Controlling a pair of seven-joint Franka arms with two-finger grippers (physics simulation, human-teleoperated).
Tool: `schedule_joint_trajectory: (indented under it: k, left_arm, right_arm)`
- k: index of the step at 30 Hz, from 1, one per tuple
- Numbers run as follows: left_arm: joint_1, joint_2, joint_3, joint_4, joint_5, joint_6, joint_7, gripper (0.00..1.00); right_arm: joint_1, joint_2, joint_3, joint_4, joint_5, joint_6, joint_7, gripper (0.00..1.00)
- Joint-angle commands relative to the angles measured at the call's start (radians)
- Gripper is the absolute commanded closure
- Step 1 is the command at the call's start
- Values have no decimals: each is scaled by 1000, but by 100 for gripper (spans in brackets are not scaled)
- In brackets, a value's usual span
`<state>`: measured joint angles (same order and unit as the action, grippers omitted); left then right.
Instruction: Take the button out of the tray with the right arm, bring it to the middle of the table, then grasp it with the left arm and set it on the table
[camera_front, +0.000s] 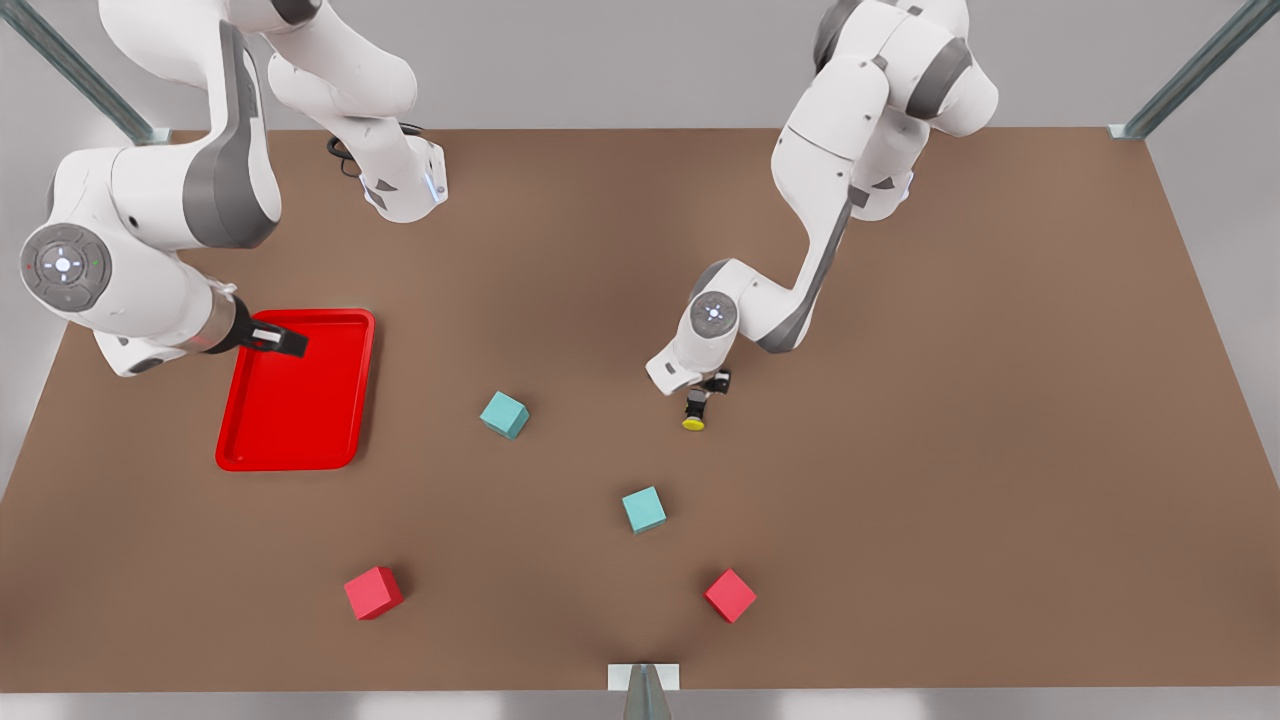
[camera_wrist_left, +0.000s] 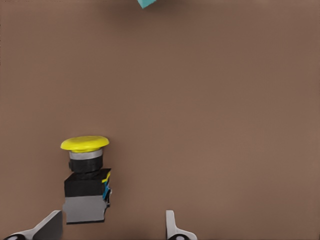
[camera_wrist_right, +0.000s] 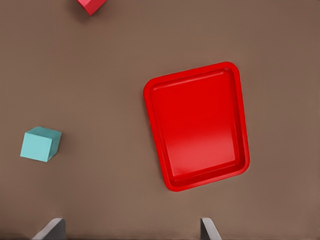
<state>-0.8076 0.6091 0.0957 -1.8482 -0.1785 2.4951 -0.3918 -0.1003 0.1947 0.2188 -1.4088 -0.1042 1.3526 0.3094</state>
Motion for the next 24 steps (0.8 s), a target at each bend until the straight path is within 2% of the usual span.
schedule_joint_trajectory:
  k: [1, 21, 23, 24]
  left_arm:
    - [5, 1, 1, 1, 13, 80, -65, 0]
    - [38, 64, 9, 18, 68, 70, -18, 1]
    - [38, 64, 9, 18, 68, 70, -19, 30]
    - [38, 64, 9, 18, 68, 68, -19, 38]
  right_arm:
    - [-6, -1, 1, 1, 1, -40, -325, 0]
    - [45, 14, 2, -1, -5, -38, -325, 0]
    - [44, 15, 2, -1, -6, -38, -326, 0]
    - [44, 14, 2, 1, -8, -38, -325, 0]
